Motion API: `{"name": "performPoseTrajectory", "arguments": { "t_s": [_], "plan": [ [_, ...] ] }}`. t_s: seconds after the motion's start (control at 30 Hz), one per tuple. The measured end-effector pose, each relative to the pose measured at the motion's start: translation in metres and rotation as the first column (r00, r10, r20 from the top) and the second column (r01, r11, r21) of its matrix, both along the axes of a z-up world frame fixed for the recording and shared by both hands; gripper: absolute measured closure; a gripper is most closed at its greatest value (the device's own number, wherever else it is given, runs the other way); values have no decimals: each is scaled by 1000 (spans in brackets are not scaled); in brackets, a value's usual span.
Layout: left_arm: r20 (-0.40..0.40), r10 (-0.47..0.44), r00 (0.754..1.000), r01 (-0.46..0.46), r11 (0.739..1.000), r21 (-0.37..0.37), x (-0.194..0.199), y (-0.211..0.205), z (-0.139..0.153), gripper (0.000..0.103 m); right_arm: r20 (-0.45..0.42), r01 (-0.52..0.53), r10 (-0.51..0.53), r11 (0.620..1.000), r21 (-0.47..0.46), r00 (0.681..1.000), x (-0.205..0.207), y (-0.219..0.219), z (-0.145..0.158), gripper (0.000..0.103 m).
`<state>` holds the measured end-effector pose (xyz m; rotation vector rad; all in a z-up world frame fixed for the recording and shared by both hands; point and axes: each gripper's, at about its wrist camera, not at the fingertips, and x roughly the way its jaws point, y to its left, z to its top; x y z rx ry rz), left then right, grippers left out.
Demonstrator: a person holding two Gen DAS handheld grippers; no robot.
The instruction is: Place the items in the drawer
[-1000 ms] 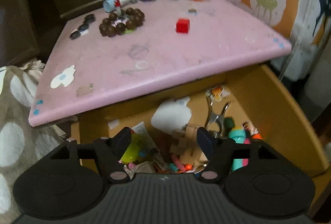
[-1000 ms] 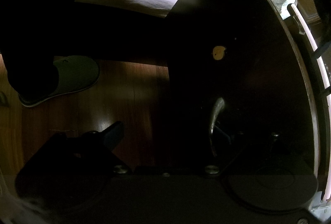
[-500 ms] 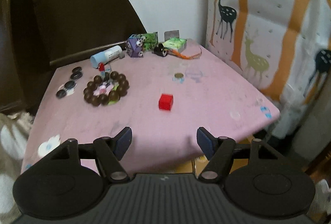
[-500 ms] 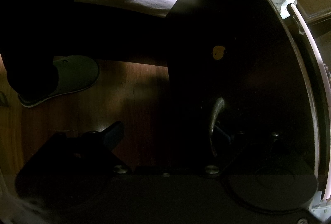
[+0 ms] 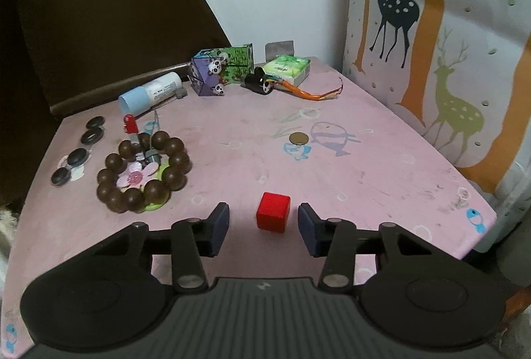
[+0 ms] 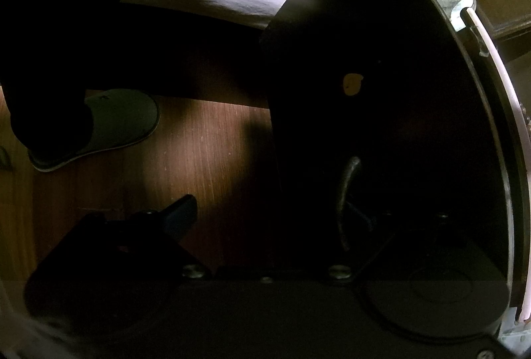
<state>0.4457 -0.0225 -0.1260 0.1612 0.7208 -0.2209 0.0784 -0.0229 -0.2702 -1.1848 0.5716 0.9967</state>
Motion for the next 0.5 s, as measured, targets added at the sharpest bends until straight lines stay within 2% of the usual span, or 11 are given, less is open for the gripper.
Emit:
{"name": "performPoseTrajectory", "arguments": {
  "t_s": [0.07,0.17,0.2,0.23,0.5],
  "plan": [
    [0,0,1000,0,1000,1,3,-2,-3,59,0,-1,1,1000,0,1000,0,0,0,8],
    [4,-5,1000,5,1000,10,6,-6,-5,74,0,-2,2,1000,1,1000,0,0,0,8],
    [7,-7,1000,7,1000,17,5,-7,-4,83,1,-2,2,1000,1,1000,0,0,0,8],
    [11,-8,1000,8,1000,24,3,-8,-3,85,1,-2,2,1000,0,1000,0,0,0,8],
    [36,-57,998,55,998,40,-33,-13,14,85,0,-3,3,1000,-4,1000,0,1,0,8]
  ]
}}
